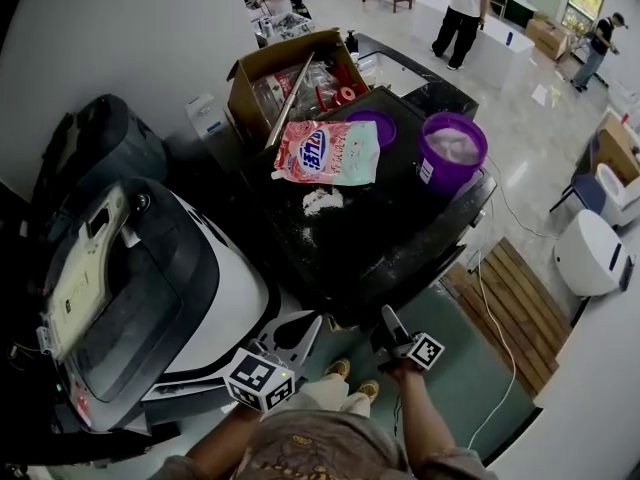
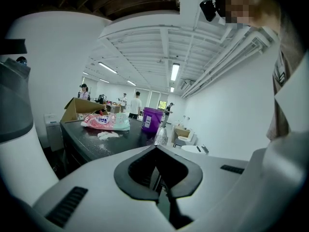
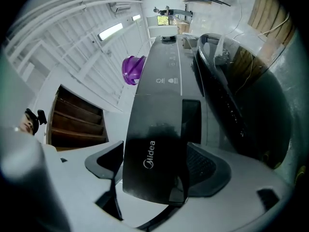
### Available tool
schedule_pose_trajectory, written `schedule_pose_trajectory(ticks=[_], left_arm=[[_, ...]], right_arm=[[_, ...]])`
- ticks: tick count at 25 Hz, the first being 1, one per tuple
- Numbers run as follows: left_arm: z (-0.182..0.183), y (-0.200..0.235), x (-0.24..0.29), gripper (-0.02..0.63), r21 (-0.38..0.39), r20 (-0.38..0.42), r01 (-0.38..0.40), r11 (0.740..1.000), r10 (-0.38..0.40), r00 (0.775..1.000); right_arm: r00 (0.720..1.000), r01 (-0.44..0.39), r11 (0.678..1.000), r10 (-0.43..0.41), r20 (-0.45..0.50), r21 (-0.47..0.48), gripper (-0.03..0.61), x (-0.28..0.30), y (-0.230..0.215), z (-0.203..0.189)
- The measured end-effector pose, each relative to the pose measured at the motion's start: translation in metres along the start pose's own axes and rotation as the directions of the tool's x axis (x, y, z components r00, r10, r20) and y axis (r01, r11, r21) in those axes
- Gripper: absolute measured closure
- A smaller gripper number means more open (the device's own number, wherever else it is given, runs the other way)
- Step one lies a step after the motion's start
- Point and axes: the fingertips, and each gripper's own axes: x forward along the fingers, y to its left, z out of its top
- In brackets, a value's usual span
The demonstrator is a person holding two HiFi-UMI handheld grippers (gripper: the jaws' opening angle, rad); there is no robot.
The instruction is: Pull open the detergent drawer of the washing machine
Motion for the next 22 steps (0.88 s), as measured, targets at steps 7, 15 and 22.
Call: schedule_pose_trajectory(ticks=[7,15,22], left_arm=[[-0.008,0.007,-0.007,0.592,-0.004,-0.024,-0.023,1.0,0.023,0.999],[-0.013,0.009,-0.006,0.592,-0.02,-0.037,-0.021,1.0,0.02,0.999],[-0.02,0.012,-0.005,0.592,-0.024,-0.063,-0.017,1.0,0.015,0.998]], right_arm=[[1.0,-0.027,0.998,0.027,0.002,0.048,0.206,0.006,-0.011,-0.005],[0.995,-0.095,0.987,0.093,0.024,0.132,0.224,0.007,-0.016,-0.007],[0.984,-0.177,0.969,0.173,0.039,0.171,0.245,0.011,-0.012,-0.006]])
